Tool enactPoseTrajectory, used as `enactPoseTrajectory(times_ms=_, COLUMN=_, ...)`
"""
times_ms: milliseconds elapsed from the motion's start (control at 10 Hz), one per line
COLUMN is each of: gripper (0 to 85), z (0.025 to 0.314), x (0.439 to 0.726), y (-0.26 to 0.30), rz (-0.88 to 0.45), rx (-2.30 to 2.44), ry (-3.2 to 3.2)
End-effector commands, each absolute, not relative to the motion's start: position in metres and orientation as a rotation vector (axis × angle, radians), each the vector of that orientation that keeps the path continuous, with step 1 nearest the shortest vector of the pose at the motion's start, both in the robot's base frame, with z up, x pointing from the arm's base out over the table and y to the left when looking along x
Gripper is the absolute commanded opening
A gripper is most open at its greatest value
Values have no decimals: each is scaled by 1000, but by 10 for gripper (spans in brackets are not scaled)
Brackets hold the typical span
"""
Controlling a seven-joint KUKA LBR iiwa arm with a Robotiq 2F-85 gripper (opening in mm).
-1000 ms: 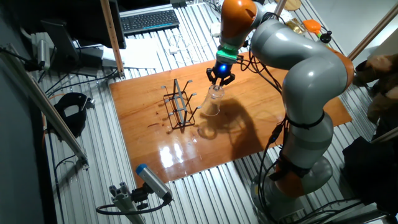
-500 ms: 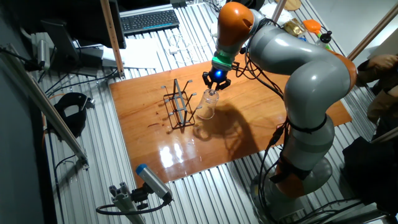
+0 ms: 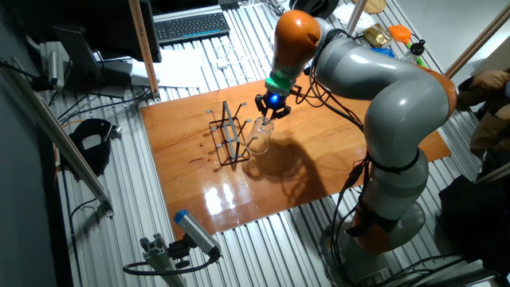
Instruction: Put the cup on the cup rack
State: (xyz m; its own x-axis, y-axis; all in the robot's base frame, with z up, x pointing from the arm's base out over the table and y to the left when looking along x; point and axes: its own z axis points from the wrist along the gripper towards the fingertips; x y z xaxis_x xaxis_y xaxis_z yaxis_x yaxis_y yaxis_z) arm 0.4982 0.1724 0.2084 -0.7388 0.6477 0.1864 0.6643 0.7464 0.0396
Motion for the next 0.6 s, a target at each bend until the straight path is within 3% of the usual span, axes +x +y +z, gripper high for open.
enactPoseTrajectory(times_ms=0, gripper=0, z=203, x=499, y=173, rz=-157, rx=-1072, ry=-2793)
enactPoseTrajectory(times_ms=500, gripper=0, z=177, x=495, y=177, rz=-174, rx=-1156, ry=-2843)
